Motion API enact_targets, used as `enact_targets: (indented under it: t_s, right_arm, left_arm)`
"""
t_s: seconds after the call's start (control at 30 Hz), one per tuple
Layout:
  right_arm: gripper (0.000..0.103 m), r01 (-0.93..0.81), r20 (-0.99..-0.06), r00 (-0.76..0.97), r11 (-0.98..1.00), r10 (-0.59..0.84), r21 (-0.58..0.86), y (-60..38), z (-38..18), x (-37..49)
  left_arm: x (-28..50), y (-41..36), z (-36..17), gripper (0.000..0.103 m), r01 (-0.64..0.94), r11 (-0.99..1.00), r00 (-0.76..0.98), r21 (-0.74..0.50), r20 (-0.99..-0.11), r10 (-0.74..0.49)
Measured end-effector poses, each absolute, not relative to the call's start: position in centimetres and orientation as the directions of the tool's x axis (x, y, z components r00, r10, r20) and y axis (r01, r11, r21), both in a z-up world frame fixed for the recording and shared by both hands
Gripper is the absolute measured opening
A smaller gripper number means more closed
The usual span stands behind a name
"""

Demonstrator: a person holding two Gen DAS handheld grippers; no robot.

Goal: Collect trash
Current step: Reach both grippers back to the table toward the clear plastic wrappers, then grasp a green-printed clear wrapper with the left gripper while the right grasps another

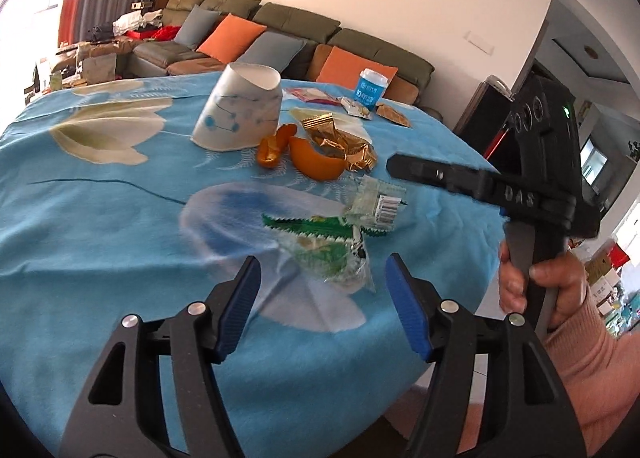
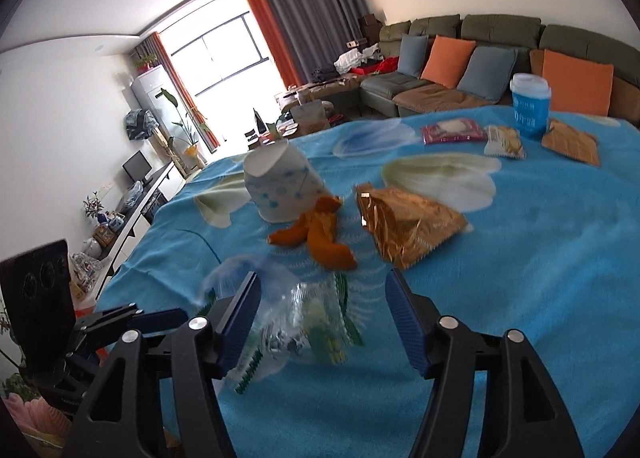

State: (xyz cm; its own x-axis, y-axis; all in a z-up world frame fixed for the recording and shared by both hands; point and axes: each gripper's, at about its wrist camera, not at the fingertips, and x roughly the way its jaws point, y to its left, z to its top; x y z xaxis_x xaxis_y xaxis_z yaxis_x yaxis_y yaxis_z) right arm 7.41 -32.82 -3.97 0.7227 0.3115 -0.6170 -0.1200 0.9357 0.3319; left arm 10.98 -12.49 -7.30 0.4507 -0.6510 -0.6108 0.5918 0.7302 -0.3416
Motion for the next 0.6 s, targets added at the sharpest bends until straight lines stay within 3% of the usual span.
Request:
enact_targets:
  t_s: [0.2,0.33,0.47,0.6]
  right_arm:
    - [0.063,-0.132,-0.619,0.701,0.917,0.355,0.376,-32.8,-4.6,6.9]
    - [0.062,-0.133,-0.622,0.687,0.906,0.377,0.401,-33.2,-5.4,6.9]
    - [0.043,-0.143,-0.618,0.674,0.892,0.406,0.430,-33.5,-5.8,6.9]
    - [0.029,-0.165,-0.613,0.666,0.885,0.425,0.434,-33.4,-5.7,6.9]
  left_arm:
    - [12.4,-13.8,-7.6,0.056,0.561,0.746,0.442,-0.360,-0.632,-0.637]
    - [13.2,-13.7,-8.6,0.038,0.533,0.755,0.424,-0.381,-0.652,-0.628]
    - [13.6,-13.3,-9.2,0.021,0.521,0.752,0.417,-0.405,-0.648,-0.638]
    - [13.4,-12.9,-9.2,0.016,0.517,0.755,0.422,-0.404,-0.647,-0.635]
